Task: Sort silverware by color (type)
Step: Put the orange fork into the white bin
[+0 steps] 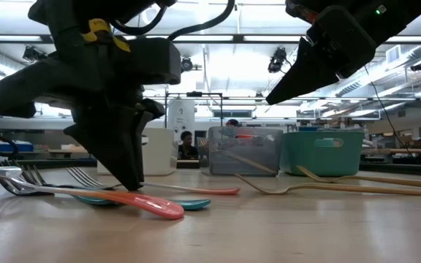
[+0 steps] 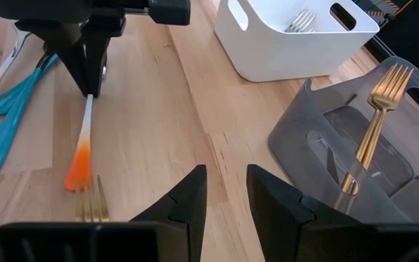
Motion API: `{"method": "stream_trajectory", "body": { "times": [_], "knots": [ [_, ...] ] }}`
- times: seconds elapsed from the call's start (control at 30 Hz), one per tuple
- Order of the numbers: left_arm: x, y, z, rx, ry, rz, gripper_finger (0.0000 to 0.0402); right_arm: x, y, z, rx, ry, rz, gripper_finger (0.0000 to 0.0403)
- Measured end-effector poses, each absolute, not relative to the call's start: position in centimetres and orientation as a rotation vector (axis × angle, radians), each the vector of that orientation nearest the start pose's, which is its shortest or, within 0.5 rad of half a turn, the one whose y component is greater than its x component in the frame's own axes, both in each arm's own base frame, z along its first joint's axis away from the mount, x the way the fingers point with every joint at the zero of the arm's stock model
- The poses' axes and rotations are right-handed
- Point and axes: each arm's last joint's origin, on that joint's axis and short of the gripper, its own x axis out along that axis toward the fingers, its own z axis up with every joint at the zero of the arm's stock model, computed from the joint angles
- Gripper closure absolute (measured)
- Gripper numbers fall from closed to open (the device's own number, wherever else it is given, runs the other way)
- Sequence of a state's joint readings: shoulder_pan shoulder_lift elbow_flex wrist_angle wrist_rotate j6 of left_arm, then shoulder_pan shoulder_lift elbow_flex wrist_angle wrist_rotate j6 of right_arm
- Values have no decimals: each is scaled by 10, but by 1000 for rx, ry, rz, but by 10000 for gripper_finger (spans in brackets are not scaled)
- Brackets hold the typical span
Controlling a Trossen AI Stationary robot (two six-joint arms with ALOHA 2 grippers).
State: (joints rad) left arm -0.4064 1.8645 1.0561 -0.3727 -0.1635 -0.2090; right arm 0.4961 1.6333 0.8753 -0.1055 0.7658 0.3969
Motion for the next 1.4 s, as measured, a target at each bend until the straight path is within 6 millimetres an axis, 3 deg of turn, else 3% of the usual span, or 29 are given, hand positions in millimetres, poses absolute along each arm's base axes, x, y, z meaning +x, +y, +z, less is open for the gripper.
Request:
{"method": "stream_trajectory", "body": {
  "times": [0.23,0.7,1.03,1.2,1.4],
  "knots": [
    [307,-131,139,290,1205,-145,383,285,131,175,-132,629,-381,292],
    [274,-108,194,539,1213,29,383,285,131,175,-132,629,-382,292],
    [254,-91,234,998,1139,126,383,285,131,175,-132,630,-382,292],
    [252,-79,243,1201,1161,135,383,285,131,175,-132,630,-382,292],
    [256,-53,242,1229,1275,112,383,285,131,175,-133,630,-382,292]
  ]
}}
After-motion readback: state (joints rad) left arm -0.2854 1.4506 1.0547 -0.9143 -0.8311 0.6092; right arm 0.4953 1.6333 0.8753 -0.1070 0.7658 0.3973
